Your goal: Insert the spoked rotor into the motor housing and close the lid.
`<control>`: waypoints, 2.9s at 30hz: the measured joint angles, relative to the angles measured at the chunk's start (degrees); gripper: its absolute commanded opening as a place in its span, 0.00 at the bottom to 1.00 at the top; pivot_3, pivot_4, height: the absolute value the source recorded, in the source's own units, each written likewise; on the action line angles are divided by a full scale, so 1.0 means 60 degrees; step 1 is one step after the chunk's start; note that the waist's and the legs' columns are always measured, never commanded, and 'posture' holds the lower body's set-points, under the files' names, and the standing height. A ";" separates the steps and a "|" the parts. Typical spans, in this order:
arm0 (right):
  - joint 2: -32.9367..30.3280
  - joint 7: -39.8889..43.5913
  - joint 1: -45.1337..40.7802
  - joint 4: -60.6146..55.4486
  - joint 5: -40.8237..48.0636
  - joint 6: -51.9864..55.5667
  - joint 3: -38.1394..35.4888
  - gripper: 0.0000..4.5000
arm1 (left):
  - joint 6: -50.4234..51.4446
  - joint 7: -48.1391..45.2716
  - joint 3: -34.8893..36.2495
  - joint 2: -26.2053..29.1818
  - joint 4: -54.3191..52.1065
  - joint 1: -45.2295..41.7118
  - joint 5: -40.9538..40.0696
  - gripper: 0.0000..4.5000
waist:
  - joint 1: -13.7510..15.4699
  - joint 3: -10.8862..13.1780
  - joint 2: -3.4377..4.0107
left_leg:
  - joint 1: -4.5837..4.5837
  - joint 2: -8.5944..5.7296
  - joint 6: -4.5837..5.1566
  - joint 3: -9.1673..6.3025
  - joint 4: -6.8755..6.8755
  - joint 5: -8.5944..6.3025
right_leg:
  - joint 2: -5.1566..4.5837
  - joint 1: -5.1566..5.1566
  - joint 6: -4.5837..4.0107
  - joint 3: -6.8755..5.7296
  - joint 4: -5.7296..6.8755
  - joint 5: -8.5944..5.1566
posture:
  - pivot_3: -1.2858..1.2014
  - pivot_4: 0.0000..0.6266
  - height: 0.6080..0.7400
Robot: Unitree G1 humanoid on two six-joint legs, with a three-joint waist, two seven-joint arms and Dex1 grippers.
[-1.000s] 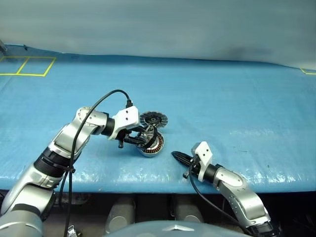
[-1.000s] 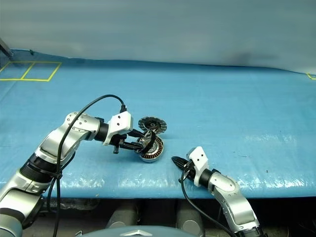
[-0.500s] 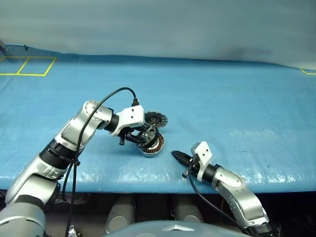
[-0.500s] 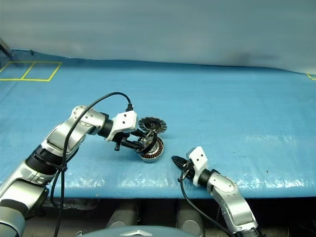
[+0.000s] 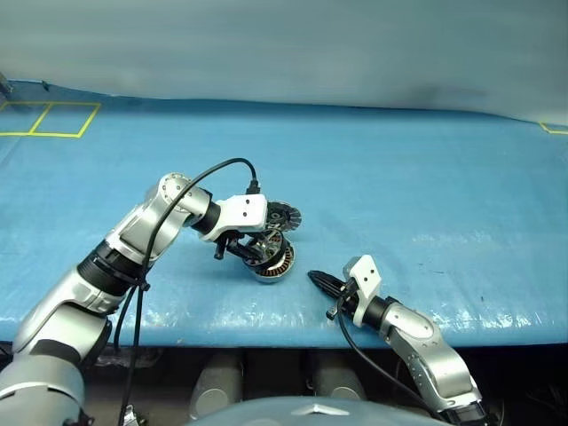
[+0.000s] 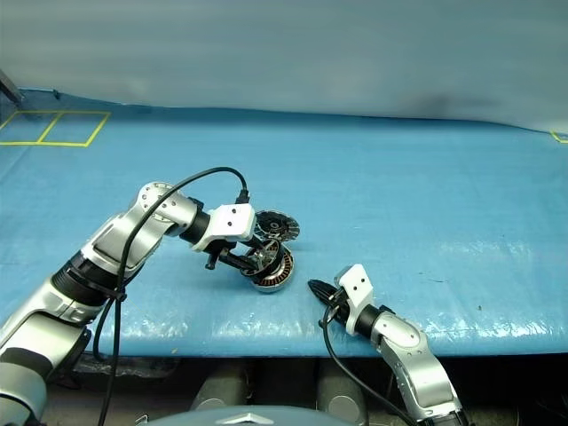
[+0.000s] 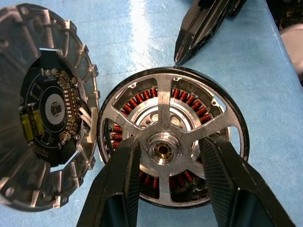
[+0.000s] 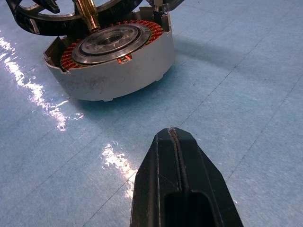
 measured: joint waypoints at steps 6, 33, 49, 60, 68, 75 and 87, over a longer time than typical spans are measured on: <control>0.0017 -0.0026 0.0019 0.0004 -0.0016 -0.0021 -0.0007 0.00 | -0.0001 -0.0001 -0.0011 -0.0196 0.0182 -0.0093 0.0249 0.36 | 0.0007 0.0000 0.0001 | 0.0001 0.0000 0.0001 0.0000 0.0004 0.0000 | 0.0000 0.0004 0.0001 0.0000 0.0000 0.0000 | 0.52 0.24 1.00; 0.0136 0.0274 0.0194 0.0018 0.0012 -0.0296 -0.0018 0.00 | -0.0060 -0.0430 -0.0529 -0.0649 0.0488 -0.0403 0.0697 0.91 | -0.0061 -0.0002 0.0003 | 0.0000 0.0002 0.0002 -0.0001 0.0003 0.0001 | 0.0004 0.0000 0.0003 0.0001 0.0004 0.0001 | 0.52 0.24 1.00; -0.0081 0.1177 0.0207 -0.0002 0.0619 -0.0484 -0.0133 0.00 | 0.0396 -0.0617 -0.0330 -0.0432 -0.0189 -0.0466 0.0139 0.91 | -0.0073 0.0000 0.0002 | -0.0005 0.0002 0.0002 -0.0001 0.0004 0.0001 | 0.0005 -0.0006 0.0004 0.0001 0.0006 0.0001 | 0.52 0.24 1.00; -0.0058 0.1246 0.0167 0.0000 0.0602 -0.0534 -0.0131 0.00 | 0.0475 -0.0606 -0.0330 -0.0100 -0.0255 -0.0458 0.0031 0.91 | -0.0071 0.0000 0.0002 | -0.0006 0.0002 0.0002 -0.0001 0.0005 0.0001 | 0.0005 -0.0006 0.0004 0.0001 0.0006 0.0002 | 0.52 0.24 1.00; -0.0060 0.1220 0.0169 0.0000 0.0587 -0.0532 -0.0133 0.00 | 0.0726 -0.0387 0.0067 -0.0134 -0.0469 -0.0282 -0.0431 0.62 | -0.0079 0.0000 0.0002 | -0.0006 0.0002 0.0002 -0.0002 0.0005 0.0001 | 0.0004 -0.0007 0.0005 0.0001 0.0007 0.0002 | 0.52 0.24 1.00; -0.0150 0.1040 0.0253 -0.0066 0.0572 -0.0481 -0.0155 0.00 | 0.1122 0.0020 0.1559 0.0012 -0.1760 0.1233 -0.1726 0.10 | -0.0121 -0.0001 0.0006 | -0.0002 0.0003 0.0002 -0.0003 -0.0001 0.0001 | 0.0002 -0.0008 0.0002 0.0005 0.0006 0.0000 | 0.52 0.24 1.00; -0.0773 0.0798 -0.0030 -0.1323 0.0624 0.0363 -0.0392 0.00 | -0.0881 0.3131 0.4515 -0.1525 -0.3855 0.6485 -0.2953 0.01 | 0.0032 -0.0001 0.0010 | 0.0006 0.0004 0.0000 0.0013 0.0007 0.0000 | -0.0015 -0.0002 0.0000 0.0023 0.0004 0.0000 | 0.52 0.24 1.00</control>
